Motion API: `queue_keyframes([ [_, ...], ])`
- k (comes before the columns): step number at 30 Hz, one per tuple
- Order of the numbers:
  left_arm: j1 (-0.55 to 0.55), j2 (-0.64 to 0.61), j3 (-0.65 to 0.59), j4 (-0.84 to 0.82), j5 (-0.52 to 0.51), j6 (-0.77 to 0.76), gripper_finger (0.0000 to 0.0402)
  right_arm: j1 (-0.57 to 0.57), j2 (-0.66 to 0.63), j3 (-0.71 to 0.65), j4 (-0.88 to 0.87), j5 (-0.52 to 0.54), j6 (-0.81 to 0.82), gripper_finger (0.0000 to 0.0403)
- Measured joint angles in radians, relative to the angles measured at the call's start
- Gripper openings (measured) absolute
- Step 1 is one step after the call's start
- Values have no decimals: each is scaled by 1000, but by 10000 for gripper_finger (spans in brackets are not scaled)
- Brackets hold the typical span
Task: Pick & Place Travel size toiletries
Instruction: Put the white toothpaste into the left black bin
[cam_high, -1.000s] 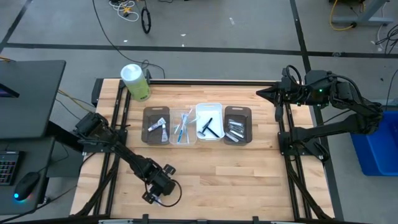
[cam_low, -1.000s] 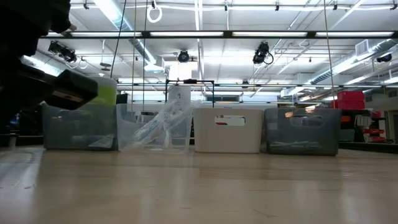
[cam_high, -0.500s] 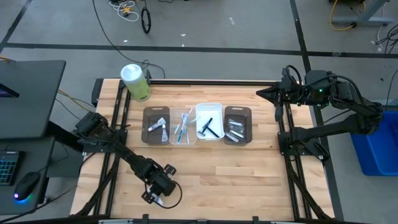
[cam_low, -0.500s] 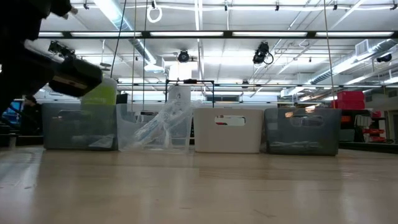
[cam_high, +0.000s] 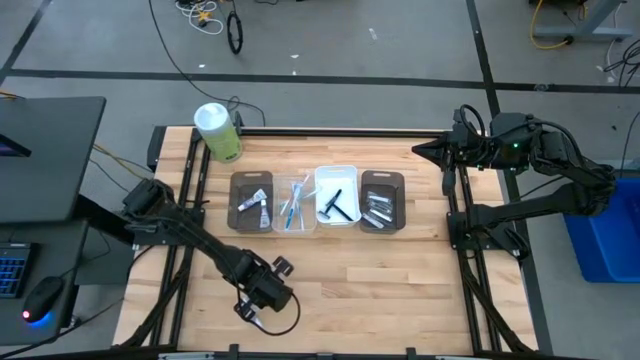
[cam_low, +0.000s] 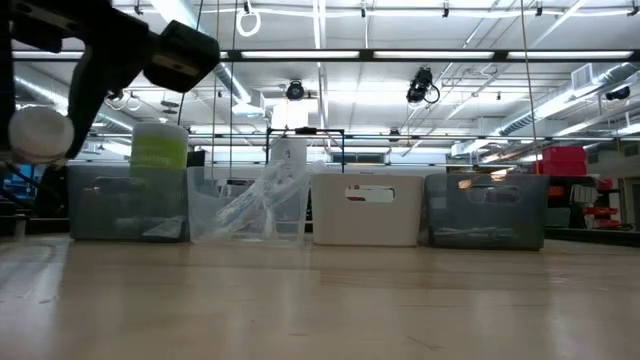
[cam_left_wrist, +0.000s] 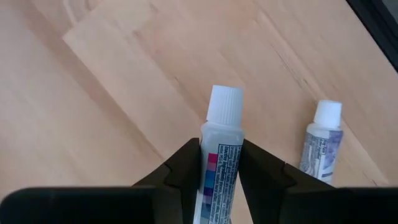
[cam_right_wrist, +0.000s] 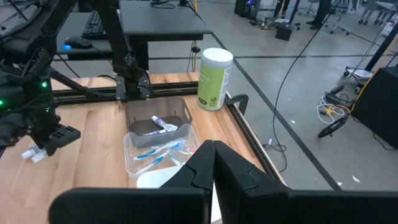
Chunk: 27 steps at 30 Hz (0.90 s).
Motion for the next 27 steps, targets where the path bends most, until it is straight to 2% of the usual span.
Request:
queue_keyframes([
  [6,22,0,3,-41,-4,0,112,0,0,0,0,0,0,14],
  [14,77,0,70,-319,-100,76,112,0,0,0,0,0,0,14],
  [27,167,-1,152,-475,-105,140,112,0,0,0,0,-1,-10,14],
])
